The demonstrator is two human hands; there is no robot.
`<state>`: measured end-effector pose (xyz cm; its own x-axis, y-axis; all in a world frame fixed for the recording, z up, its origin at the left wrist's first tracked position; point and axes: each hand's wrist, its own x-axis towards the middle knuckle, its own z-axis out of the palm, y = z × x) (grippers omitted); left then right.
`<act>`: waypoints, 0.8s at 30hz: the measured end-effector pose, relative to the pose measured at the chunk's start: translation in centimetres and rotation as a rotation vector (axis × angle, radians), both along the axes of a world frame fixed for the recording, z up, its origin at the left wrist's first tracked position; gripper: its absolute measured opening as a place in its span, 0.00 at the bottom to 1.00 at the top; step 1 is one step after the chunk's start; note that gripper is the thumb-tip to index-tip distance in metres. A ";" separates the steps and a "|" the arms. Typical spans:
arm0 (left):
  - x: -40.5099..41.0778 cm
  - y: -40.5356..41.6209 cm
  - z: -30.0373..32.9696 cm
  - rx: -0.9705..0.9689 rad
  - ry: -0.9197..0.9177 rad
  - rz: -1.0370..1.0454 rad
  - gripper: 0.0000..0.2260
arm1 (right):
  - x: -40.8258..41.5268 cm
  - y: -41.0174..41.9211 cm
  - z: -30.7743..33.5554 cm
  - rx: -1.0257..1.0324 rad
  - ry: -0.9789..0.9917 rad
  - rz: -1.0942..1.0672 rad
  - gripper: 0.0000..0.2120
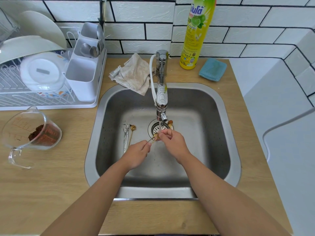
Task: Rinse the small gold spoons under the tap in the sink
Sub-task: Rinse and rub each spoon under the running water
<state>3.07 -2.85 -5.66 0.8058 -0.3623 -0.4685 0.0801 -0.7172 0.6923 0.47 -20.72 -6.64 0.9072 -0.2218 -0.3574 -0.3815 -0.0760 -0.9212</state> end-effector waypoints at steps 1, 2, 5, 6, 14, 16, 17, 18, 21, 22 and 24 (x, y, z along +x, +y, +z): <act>0.0 0.0 0.0 0.002 -0.003 -0.001 0.16 | 0.0 0.0 -0.1 0.004 0.009 0.004 0.06; 0.0 0.0 0.0 -0.001 -0.003 0.002 0.16 | 0.0 0.0 0.0 0.018 0.018 0.007 0.05; 0.0 -0.1 0.1 -0.006 0.002 -0.001 0.16 | -0.1 -0.1 0.1 0.033 0.014 -0.003 0.04; 0.0 -0.1 0.1 -0.003 -0.001 -0.007 0.16 | -0.1 -0.1 0.2 0.045 0.008 -0.010 0.02; -0.1 -0.1 0.1 -0.008 0.006 -0.009 0.16 | -0.1 -0.1 0.3 0.063 0.002 -0.008 0.03; -0.1 -0.2 0.2 0.000 0.002 -0.012 0.16 | 0.0 0.0 0.3 0.086 0.027 0.008 0.07; -0.1 -0.2 0.2 0.004 0.000 -0.009 0.16 | 0.1 0.0 0.4 0.094 0.040 0.021 0.08; 0.0 -0.2 0.3 0.004 -0.003 0.000 0.16 | 0.1 0.0 0.6 0.109 0.050 0.033 0.08; 0.0 -0.2 0.4 -0.031 0.030 0.073 0.16 | 0.0 -0.2 0.8 0.166 0.043 0.066 0.12; 0.0 -0.3 0.5 -0.050 0.060 0.100 0.16 | -0.1 -0.2 0.8 0.186 0.029 0.066 0.13; 0.1 -0.3 0.7 -0.103 0.158 0.154 0.14 | -0.2 -0.3 0.7 0.211 0.005 0.066 0.13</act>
